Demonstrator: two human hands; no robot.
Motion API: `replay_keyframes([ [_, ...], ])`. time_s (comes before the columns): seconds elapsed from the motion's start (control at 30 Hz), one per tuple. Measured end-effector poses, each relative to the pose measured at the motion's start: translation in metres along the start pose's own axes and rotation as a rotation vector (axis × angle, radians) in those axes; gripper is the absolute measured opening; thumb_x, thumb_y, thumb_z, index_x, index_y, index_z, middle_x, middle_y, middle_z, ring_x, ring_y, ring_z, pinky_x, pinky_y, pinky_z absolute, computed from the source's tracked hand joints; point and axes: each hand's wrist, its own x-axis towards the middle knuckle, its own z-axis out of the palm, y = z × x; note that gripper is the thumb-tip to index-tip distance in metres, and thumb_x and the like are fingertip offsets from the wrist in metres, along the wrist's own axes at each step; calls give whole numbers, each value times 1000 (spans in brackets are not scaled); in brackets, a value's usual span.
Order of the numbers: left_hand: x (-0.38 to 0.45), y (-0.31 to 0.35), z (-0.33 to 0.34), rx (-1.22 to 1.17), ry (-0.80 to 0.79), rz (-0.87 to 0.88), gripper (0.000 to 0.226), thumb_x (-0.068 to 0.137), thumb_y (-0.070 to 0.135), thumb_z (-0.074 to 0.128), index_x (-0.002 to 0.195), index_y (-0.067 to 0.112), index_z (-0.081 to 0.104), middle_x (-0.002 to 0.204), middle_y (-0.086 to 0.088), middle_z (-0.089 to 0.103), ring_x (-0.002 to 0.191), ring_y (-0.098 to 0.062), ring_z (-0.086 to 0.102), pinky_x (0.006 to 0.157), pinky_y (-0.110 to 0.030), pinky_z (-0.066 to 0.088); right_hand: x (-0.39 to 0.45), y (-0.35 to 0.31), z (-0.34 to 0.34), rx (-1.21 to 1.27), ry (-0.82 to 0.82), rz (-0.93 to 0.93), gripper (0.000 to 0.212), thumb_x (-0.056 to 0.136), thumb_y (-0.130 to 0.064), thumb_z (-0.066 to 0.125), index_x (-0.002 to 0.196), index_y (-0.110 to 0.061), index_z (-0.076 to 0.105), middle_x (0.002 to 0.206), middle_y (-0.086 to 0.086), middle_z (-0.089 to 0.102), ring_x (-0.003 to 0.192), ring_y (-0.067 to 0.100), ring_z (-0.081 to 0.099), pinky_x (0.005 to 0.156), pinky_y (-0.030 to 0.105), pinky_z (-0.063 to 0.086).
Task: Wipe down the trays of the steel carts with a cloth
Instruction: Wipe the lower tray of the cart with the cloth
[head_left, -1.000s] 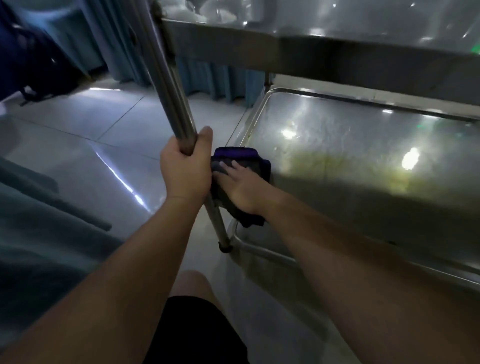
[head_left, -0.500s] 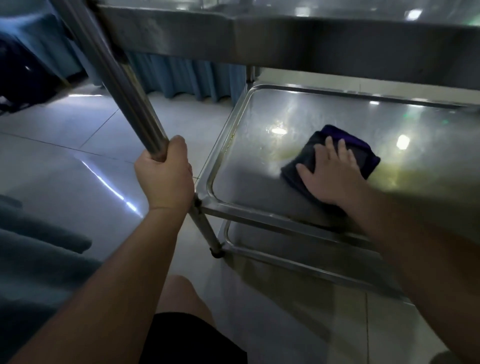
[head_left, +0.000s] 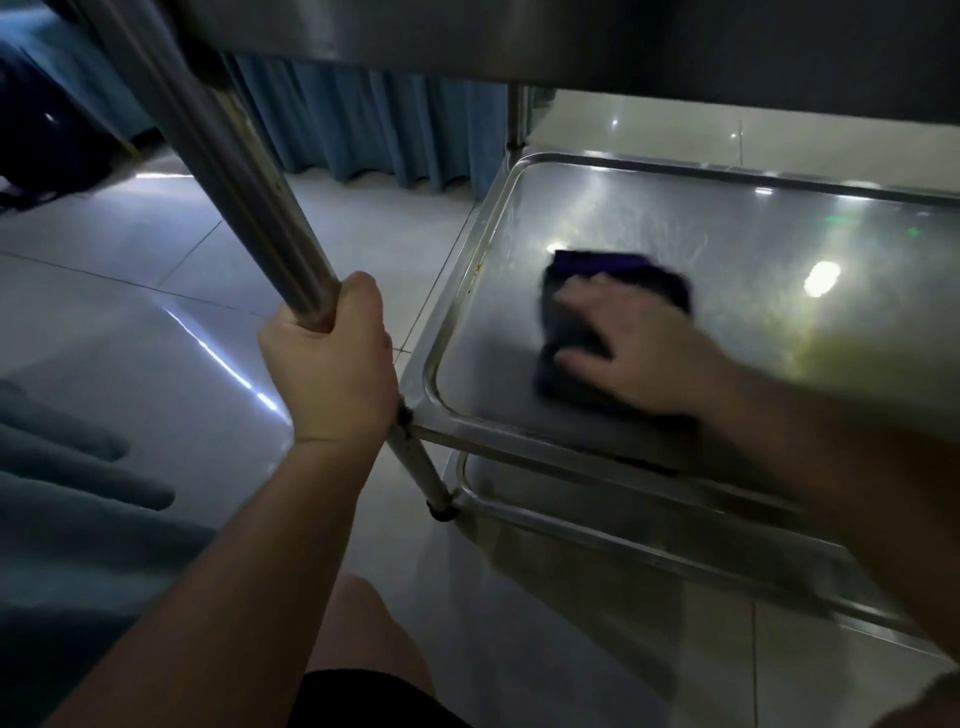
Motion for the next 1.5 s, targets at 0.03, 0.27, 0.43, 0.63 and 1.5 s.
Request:
replay_keyframes([
  [0.03,0,0,0,2,1,2,25,78,39,65,72,18,52,59,-3,44,50,-11,50,48,-24,49,12,20,-4,-11,31,158,87,91,-75,40,159,-21,36,169,6,30,155,27,27,127,42,20],
  [0.27,0,-1,1,-7,25,16,26,75,39,64,66,20,50,56,-1,43,49,-12,48,49,-23,48,140,5,2,-7,-47,410,88,98,-70,20,167,-17,10,175,6,4,160,28,3,128,47,3],
  [0.43,-2,0,0,-20,5,43,27,77,35,64,66,17,48,59,-11,37,50,-17,44,48,-28,44,140,-60,16,36,-60,215,82,102,-64,20,167,-15,8,175,3,5,161,23,1,129,44,0],
  [0.63,-1,4,1,-20,23,20,30,77,32,66,55,27,46,61,-15,34,52,-22,41,49,-31,39,39,-105,25,16,-101,-77,78,103,-65,26,167,-24,10,175,-6,3,160,16,-3,128,38,-3],
  [1.5,-3,5,2,-81,-35,48,30,77,35,65,51,36,50,54,5,41,49,-15,41,48,-29,40,40,-147,40,100,-124,46,74,106,-56,18,167,-21,-5,174,-3,-11,160,17,-11,129,43,-4],
])
